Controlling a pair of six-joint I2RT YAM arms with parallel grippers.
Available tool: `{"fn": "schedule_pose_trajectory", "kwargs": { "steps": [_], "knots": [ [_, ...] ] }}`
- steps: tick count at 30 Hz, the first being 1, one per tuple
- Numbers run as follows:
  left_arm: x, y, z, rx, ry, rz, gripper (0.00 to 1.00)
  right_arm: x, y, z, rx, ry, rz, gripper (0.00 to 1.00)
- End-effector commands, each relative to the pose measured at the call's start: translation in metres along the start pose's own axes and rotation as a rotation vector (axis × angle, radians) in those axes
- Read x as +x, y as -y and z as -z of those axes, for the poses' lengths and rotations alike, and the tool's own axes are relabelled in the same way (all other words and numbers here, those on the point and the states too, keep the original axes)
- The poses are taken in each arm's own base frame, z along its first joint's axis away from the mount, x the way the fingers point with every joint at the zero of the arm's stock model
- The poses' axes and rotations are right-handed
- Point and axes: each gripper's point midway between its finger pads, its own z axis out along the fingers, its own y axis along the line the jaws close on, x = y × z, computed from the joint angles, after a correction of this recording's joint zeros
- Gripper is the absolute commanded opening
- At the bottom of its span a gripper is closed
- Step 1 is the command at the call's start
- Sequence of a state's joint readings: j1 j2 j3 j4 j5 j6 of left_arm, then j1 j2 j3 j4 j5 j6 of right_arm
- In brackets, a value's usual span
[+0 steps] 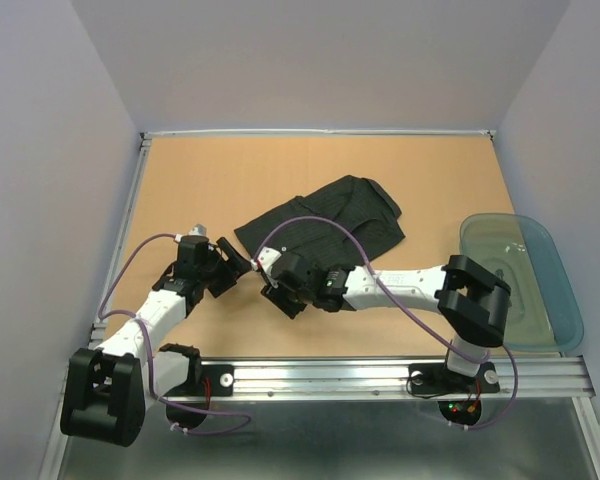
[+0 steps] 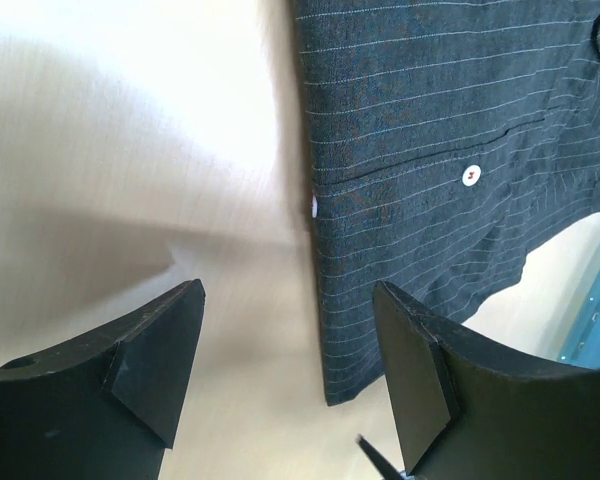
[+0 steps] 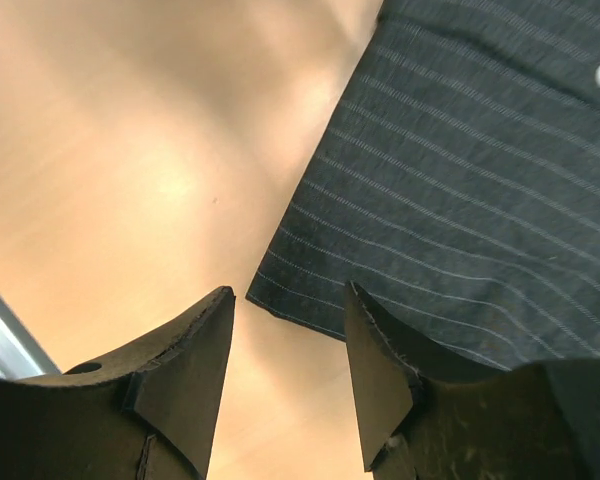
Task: Fold and stack the long sleeve shirts
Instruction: Fold the shirt
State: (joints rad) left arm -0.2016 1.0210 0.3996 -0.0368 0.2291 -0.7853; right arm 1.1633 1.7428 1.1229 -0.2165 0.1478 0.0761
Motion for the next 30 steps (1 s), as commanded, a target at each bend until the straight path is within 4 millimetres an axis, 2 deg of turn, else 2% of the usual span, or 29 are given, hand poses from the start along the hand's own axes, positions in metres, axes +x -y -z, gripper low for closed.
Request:
{"fn": "schedule_pose_trajectory", "kwargs": {
  "steps": [1, 5, 11, 14, 15, 16, 17, 18, 21, 24, 30],
  "knots": [
    [0.000, 0.005, 0.001, 0.029, 0.006, 0.006, 0.80, 0.011, -0.005, -0.008, 0.038, -0.023, 0.004, 0.54],
    [0.002, 0.004, -0.001, 0.025, -0.002, 0.020, 0.80, 0.024, -0.003, -0.023, 0.074, -0.065, 0.017, 0.54],
    [0.005, 0.001, -0.004, 0.023, -0.005, 0.025, 0.80, 0.031, 0.002, -0.031, 0.120, -0.083, 0.019, 0.52],
    [0.007, -0.001, -0.005, 0.024, -0.011, 0.030, 0.80, 0.034, 0.011, -0.032, 0.172, -0.087, 0.022, 0.37],
    [0.008, -0.001, -0.005, 0.024, -0.015, 0.034, 0.80, 0.033, 0.013, -0.031, 0.181, -0.085, 0.024, 0.24],
    [0.009, -0.001, -0.006, 0.024, -0.018, 0.035, 0.80, 0.032, 0.013, -0.031, 0.183, -0.082, 0.024, 0.17],
    [0.009, -0.001, -0.006, 0.028, -0.017, 0.036, 0.80, 0.027, 0.013, -0.029, 0.182, -0.070, 0.020, 0.05],
    [0.009, 0.000, -0.006, 0.031, -0.019, 0.037, 0.80, 0.023, 0.012, -0.027, 0.176, -0.060, 0.020, 0.01],
    [0.011, 0.002, -0.006, 0.048, -0.026, 0.055, 0.80, 0.004, 0.005, -0.018, 0.139, -0.012, -0.005, 0.01],
    [0.014, 0.016, -0.006, 0.113, -0.054, 0.094, 0.80, -0.014, 0.003, -0.008, 0.125, 0.034, -0.025, 0.00],
    [0.012, 0.032, -0.010, 0.174, -0.077, 0.150, 0.80, -0.035, 0.000, 0.008, 0.102, 0.096, -0.074, 0.01]
  ]
}}
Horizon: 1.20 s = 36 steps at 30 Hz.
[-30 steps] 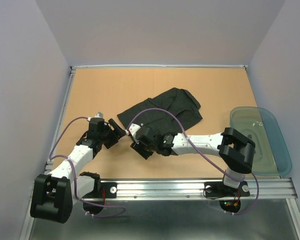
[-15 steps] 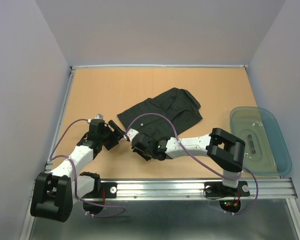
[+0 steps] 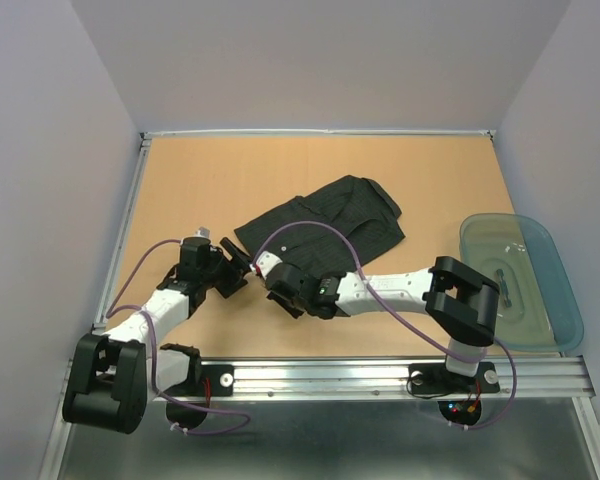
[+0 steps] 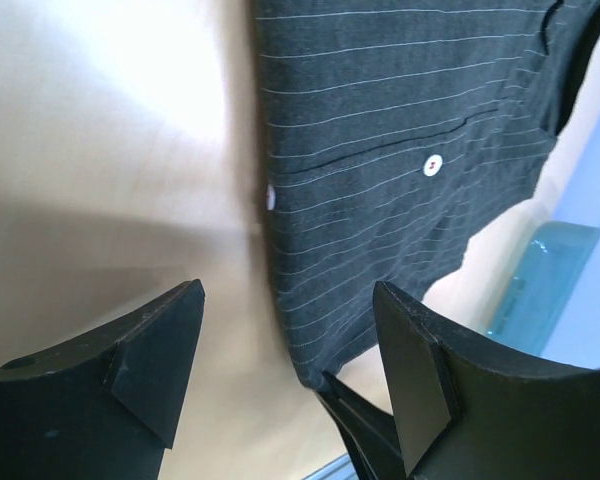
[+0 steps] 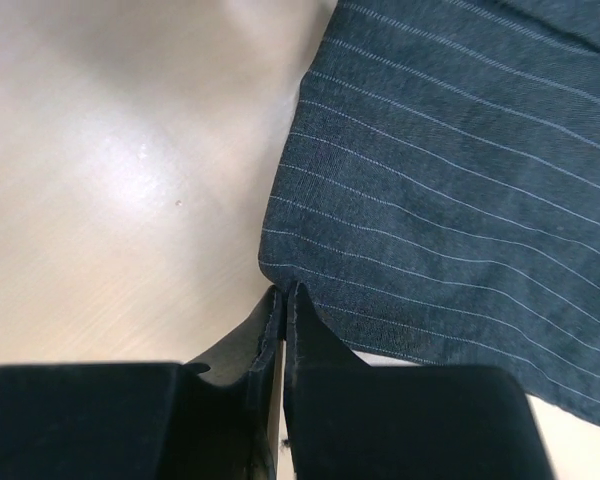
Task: Fold and stack the long sleeve shirts
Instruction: Fold the shirt
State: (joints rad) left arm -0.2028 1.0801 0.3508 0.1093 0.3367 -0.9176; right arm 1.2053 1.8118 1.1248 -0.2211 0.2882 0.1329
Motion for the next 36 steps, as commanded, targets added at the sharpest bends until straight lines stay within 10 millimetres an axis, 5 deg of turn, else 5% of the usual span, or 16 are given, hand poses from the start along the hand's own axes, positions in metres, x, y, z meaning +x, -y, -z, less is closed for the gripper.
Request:
{"fn": "schedule_pose_trajectory", "kwargs": {
  "steps": [1, 21, 36],
  "knots": [
    [0.000, 0.017, -0.005, 0.078, -0.019, 0.028, 0.80, -0.057, -0.001, 0.030, -0.022, 0.151, -0.076, 0.00],
    [-0.006, 0.027, -0.035, 0.118, -0.018, 0.071, 0.82, -0.057, -0.009, 0.036, -0.072, 0.168, -0.126, 0.01],
    [0.020, 0.011, -0.052, 0.099, -0.079, 0.079, 0.78, -0.075, -0.010, 0.049, -0.094, 0.230, -0.164, 0.01]
  ]
}}
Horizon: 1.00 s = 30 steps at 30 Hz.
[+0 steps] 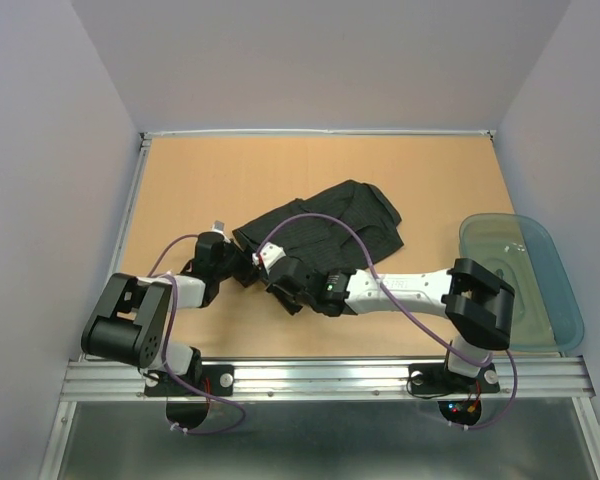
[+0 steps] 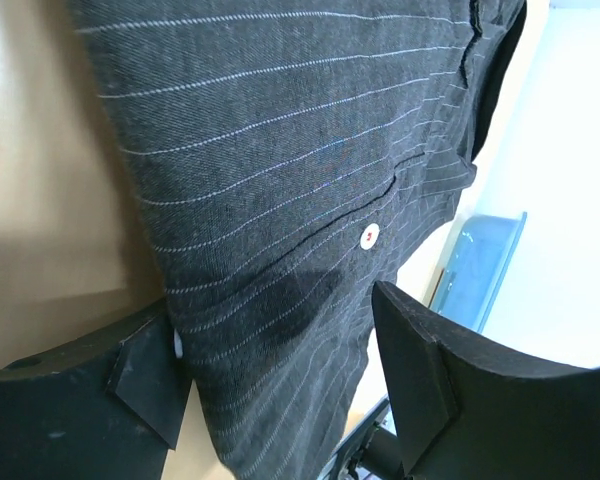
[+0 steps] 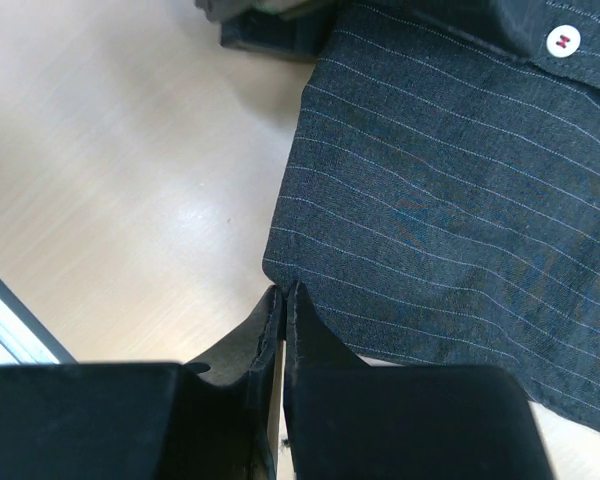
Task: Fold and stack the long sleeve shirts
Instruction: Fold the shirt
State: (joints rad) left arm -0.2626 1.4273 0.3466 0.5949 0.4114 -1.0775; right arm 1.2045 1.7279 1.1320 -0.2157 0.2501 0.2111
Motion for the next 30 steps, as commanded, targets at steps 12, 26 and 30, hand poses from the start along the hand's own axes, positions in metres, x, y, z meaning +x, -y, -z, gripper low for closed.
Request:
{"fn": "schedule_pose_trajectory", "kwargs": {
  "steps": [12, 26, 30],
  "knots": [
    [0.008, -0.007, 0.007, -0.046, 0.001, -0.051, 0.42, -0.044, -0.008, 0.025, -0.053, 0.153, -0.069, 0.07],
    [-0.020, 0.010, 0.058, -0.269, 0.057, -0.255, 0.18, -0.070, 0.071, 0.042, 0.039, 0.225, -0.226, 0.41],
    [-0.019, 0.012, 0.069, -0.297, 0.042, -0.273, 0.18, -0.082, 0.125, 0.037, 0.071, 0.249, -0.336, 0.37]
  ]
}}
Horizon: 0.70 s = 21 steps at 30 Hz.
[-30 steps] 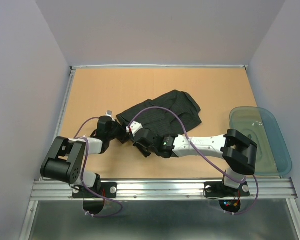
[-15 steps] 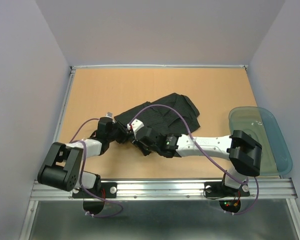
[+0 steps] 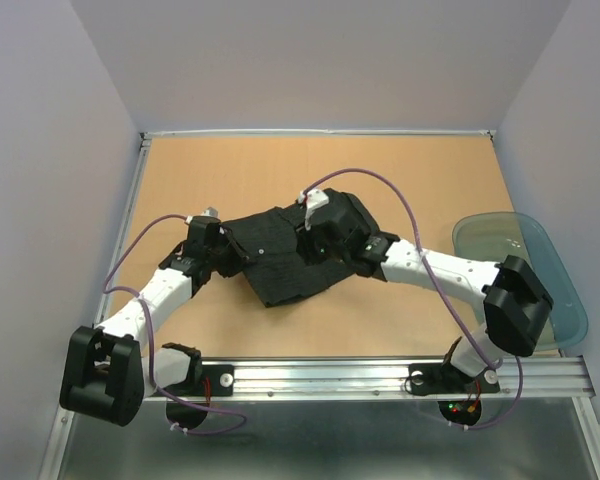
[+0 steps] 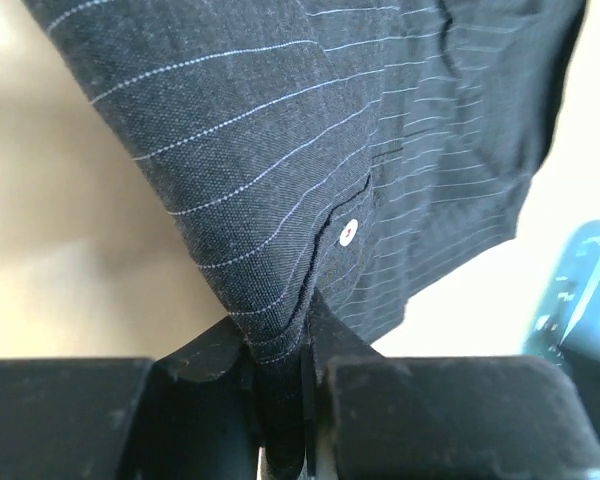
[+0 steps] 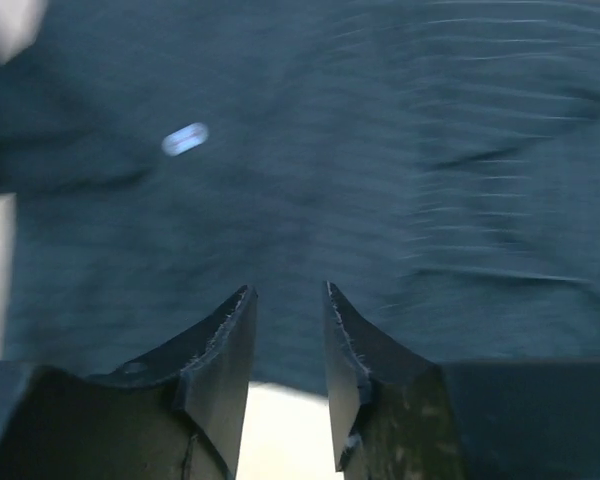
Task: Fold and stack the long sleeve shirts
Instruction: Fold the shirt
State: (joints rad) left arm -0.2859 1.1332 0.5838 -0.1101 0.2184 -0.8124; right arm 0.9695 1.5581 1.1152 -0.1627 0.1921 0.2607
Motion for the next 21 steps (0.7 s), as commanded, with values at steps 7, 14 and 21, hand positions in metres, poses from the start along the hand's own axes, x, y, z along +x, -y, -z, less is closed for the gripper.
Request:
{"fn": "schedule_pose_trajectory", "kwargs": {
  "steps": [7, 14, 21],
  "knots": [
    [-0.008, -0.001, 0.031, -0.093, -0.033, -0.078, 0.18, -0.029, 0.035, -0.045, -0.072, 0.018, -0.131, 0.32],
    [-0.018, 0.007, 0.047, -0.122, -0.027, -0.096, 0.18, -0.005, 0.014, -0.082, -0.186, -0.032, -0.161, 0.21],
    [-0.025, 0.011, 0.053, -0.151, -0.044, -0.147, 0.18, 0.008, -0.004, -0.109, -0.276, -0.048, -0.212, 0.18]
  ]
}}
